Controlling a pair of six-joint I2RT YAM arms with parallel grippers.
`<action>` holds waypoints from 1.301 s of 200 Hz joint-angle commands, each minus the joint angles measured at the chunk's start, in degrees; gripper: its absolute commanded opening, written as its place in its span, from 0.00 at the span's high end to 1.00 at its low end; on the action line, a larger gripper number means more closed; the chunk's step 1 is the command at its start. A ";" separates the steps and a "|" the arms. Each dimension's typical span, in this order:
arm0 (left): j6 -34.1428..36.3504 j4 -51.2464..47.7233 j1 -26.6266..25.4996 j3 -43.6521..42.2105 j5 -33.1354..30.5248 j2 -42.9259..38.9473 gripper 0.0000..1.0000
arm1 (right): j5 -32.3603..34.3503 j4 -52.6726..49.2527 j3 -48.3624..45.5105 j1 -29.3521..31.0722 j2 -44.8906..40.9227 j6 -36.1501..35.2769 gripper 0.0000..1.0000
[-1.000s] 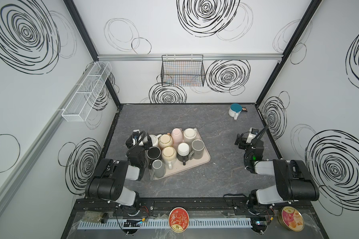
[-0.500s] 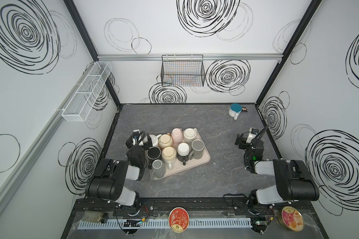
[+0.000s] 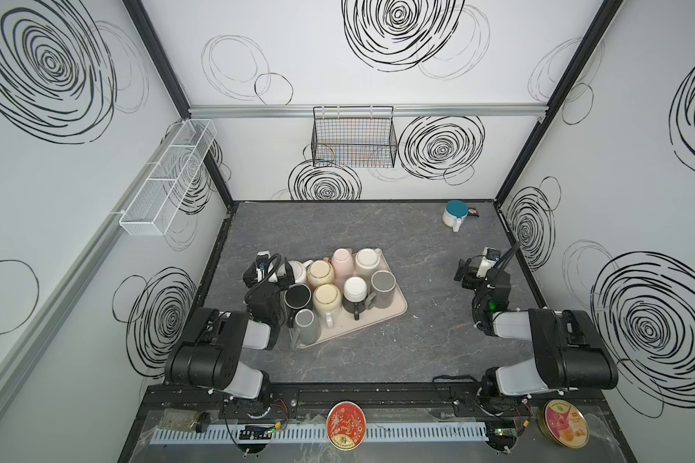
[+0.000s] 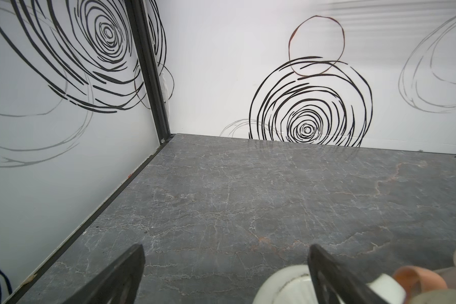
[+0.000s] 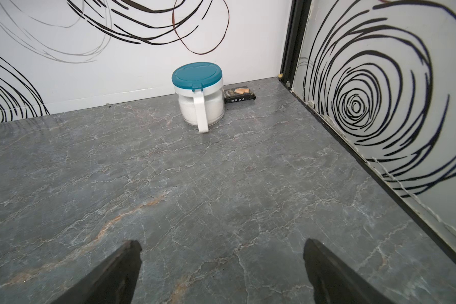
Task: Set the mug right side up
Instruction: 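Move the right gripper to the upside-down grey mug while the left gripper approaches the tray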
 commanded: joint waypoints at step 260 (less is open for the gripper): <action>-44.59 -68.05 18.93 7.13 35.73 -15.85 0.47 | -25.13 -60.53 29.67 29.27 18.00 24.58 0.61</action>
